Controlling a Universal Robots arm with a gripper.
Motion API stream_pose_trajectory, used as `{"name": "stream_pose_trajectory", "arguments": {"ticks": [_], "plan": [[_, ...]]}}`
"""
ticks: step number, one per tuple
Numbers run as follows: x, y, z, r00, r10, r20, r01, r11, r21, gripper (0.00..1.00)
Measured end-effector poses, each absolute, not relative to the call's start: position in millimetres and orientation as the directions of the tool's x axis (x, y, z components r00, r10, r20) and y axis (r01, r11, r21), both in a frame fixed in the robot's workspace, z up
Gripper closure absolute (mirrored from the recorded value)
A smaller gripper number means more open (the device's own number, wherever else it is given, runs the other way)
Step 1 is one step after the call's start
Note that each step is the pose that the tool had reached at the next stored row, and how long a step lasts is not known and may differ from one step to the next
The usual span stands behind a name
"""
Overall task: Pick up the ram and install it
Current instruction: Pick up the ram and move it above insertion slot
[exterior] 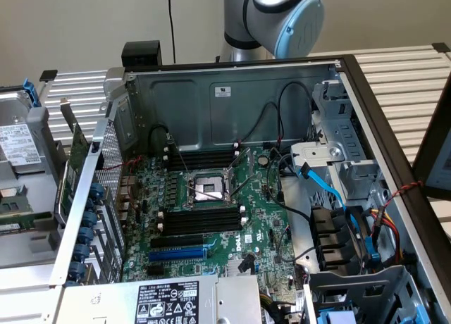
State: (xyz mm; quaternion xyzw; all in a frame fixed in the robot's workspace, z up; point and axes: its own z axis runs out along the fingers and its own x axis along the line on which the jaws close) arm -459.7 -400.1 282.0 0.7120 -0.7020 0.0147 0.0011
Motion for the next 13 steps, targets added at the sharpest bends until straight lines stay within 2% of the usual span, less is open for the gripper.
{"name": "stream_pose_trajectory", "arguments": {"ticks": [13], "plan": [[-440.2,-403.8,340.4,0.014,-1.000,0.022,-1.000,-0.014,-0.019,0.88]]}}
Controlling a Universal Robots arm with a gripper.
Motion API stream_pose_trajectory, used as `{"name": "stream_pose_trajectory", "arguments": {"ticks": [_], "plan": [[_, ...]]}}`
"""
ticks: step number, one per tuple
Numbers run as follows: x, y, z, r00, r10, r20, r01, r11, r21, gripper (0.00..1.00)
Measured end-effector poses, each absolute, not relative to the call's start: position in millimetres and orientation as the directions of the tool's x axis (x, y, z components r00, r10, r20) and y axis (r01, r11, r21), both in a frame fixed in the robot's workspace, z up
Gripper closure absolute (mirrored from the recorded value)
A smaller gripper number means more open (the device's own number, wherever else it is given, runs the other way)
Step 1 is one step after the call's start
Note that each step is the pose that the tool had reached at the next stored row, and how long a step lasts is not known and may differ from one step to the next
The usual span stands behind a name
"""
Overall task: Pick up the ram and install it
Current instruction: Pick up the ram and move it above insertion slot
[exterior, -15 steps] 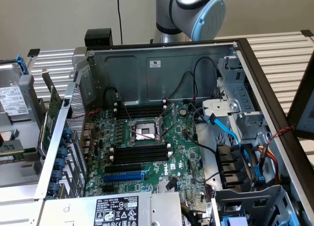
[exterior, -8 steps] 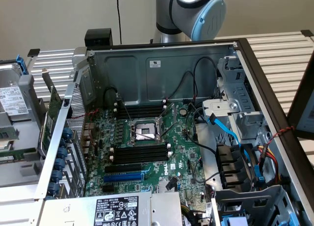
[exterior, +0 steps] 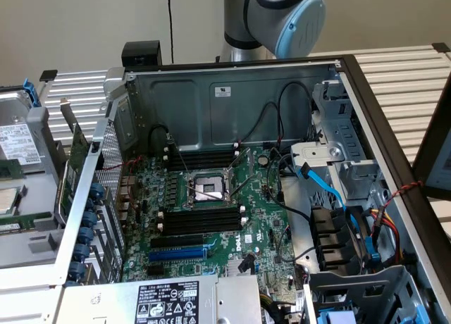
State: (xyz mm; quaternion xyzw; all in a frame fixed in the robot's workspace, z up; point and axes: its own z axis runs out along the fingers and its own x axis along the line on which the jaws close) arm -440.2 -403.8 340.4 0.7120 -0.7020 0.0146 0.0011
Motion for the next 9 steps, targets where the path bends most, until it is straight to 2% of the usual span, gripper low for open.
{"name": "stream_pose_trajectory", "arguments": {"ticks": [9], "plan": [[-415.1,-407.3,381.2,0.014,-1.000,0.022,-1.000,-0.014,-0.018,0.88]]}}
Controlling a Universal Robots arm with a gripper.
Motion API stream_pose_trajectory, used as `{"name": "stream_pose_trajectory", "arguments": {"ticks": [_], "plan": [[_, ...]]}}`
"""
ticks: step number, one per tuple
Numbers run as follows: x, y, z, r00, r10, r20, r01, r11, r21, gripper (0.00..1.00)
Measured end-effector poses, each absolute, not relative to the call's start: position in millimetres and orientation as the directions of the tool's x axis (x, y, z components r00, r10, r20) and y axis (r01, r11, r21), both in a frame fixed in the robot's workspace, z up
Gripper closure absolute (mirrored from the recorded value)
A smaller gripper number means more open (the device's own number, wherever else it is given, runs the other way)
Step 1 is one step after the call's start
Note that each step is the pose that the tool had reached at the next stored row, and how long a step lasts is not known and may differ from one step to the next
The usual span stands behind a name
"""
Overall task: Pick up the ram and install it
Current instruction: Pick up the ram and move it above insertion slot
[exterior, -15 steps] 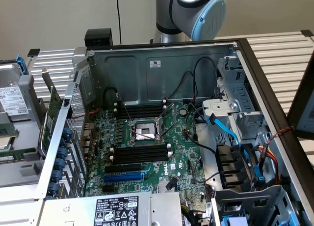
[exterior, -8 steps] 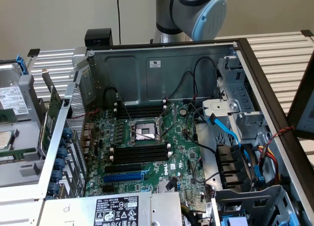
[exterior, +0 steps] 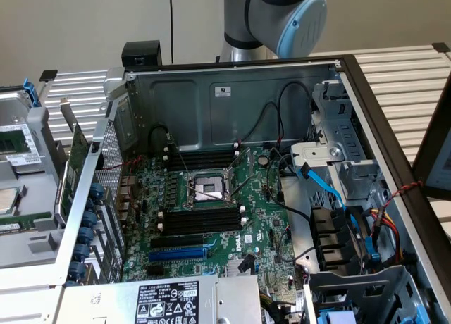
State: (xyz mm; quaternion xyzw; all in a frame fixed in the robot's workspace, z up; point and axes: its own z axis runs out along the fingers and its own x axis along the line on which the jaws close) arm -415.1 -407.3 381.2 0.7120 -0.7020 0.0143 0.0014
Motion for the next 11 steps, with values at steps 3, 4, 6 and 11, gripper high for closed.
{"name": "stream_pose_trajectory", "arguments": {"ticks": [3,4,6,11], "plan": [[-407.1,-408.4,394.8,0.014,-1.000,0.022,-1.000,-0.014,-0.017,0.88],[-404.3,-408.8,399.5,0.014,-1.000,0.022,-1.000,-0.014,-0.017,0.88],[-398.6,-409.5,408.6,0.014,-1.000,0.022,-1.000,-0.014,-0.016,0.88],[-380.0,-411.3,424.9,0.014,-1.000,0.022,-1.000,-0.014,-0.014,0.88]]}}
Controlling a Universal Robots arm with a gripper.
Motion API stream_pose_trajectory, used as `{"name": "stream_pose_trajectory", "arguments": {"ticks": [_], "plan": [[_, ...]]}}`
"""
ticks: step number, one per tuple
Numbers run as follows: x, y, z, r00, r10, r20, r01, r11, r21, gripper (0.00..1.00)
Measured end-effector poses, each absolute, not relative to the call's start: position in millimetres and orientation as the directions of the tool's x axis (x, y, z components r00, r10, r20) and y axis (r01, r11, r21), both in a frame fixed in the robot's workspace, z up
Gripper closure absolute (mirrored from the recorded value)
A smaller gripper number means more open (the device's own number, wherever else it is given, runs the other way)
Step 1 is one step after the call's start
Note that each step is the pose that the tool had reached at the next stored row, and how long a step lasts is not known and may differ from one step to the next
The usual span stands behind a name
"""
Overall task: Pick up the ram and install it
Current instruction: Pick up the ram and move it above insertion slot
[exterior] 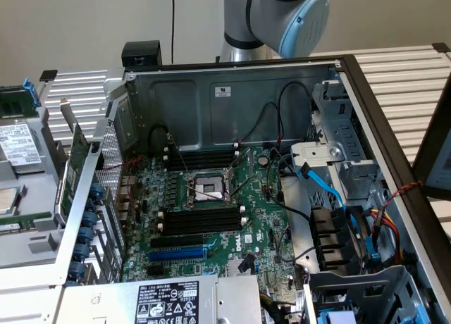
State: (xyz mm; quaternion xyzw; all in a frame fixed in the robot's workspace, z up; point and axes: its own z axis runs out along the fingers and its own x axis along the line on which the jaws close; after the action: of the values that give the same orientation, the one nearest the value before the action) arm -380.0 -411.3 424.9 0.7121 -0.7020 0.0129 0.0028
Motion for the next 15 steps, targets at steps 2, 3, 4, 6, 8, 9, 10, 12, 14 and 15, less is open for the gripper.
{"name": "stream_pose_trajectory", "arguments": {"ticks": [2,3,4,6,8,9,10,12,14,15], "plan": [[-370.9,-412.0,428.2,0.014,-1.000,0.022,-1.000,-0.014,-0.014,0.88],[-366.4,-412.4,429.7,0.014,-1.000,0.022,-1.000,-0.014,-0.014,0.88],[-361.9,-412.6,430.9,0.014,-1.000,0.022,-1.000,-0.014,-0.014,0.88],[-352.7,-413.2,433.1,0.014,-1.000,0.022,-1.000,-0.014,-0.014,0.88],[-343.6,-413.7,434.7,0.014,-1.000,0.022,-1.000,-0.014,-0.014,0.88],[-339.3,-413.9,435.4,0.014,-1.000,0.022,-1.000,-0.014,-0.013,0.88],[-334.6,-414.1,436.0,0.014,-1.000,0.022,-1.000,-0.014,-0.013,0.88],[-325.6,-414.4,436.5,0.014,-1.000,0.022,-1.000,-0.014,-0.012,0.88],[-317.6,-414.4,436.6,0.014,-1.000,0.022,-1.000,-0.014,-0.011,0.88],[-313.6,-414.5,436.6,0.014,-1.000,0.022,-1.000,-0.014,-0.010,0.88]]}}
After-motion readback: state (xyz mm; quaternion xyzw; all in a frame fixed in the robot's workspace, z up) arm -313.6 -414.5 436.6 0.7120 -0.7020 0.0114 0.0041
